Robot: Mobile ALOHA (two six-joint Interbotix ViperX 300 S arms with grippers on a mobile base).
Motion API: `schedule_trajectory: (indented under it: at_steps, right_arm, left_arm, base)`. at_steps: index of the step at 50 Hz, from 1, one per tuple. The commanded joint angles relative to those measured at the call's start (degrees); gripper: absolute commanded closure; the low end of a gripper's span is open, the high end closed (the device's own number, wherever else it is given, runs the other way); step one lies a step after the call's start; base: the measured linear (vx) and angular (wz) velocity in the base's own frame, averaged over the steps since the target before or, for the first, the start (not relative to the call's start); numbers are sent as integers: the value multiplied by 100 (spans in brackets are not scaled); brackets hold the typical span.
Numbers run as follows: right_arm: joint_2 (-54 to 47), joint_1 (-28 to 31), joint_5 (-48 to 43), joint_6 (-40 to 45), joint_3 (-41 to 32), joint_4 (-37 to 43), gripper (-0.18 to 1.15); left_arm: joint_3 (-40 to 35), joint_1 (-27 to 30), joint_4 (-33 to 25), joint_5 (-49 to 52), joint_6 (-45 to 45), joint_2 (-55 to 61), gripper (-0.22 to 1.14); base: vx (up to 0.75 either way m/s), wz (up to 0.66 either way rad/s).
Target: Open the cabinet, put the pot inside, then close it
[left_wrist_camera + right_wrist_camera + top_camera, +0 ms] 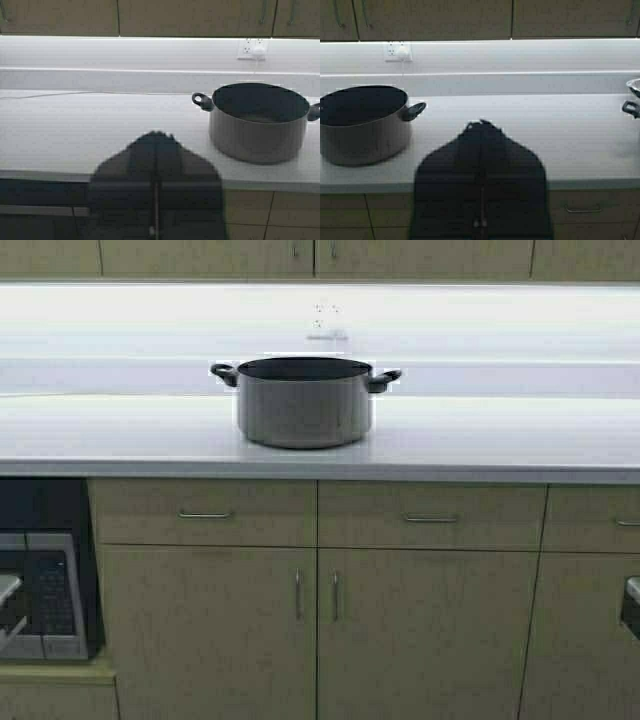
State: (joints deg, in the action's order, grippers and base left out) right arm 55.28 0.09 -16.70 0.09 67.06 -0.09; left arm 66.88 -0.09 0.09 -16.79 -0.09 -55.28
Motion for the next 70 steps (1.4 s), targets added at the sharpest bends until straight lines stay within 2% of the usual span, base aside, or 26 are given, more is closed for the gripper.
schedule_trajectory:
  at_steps: [1, 6, 14, 70]
  right_arm:
    - [-70, 35, -9, 62, -18, 18, 95]
    - [-70, 35, -18, 70, -18, 0, 88]
    - [-88, 35, -9, 70, -18, -9, 92]
    - [-220, 35, 53, 272, 9, -114, 91]
  left_arm:
    - [-44, -62, 220, -26, -26, 141, 94]
    - [-44, -62, 290, -26, -79, 123, 85]
    - [-18, -62, 290, -26, -149, 97, 89]
    - [18, -62, 299, -97, -299, 483, 89]
  base:
    - [7, -4]
    - [10, -3]
    - [16, -3]
    - [29, 3]
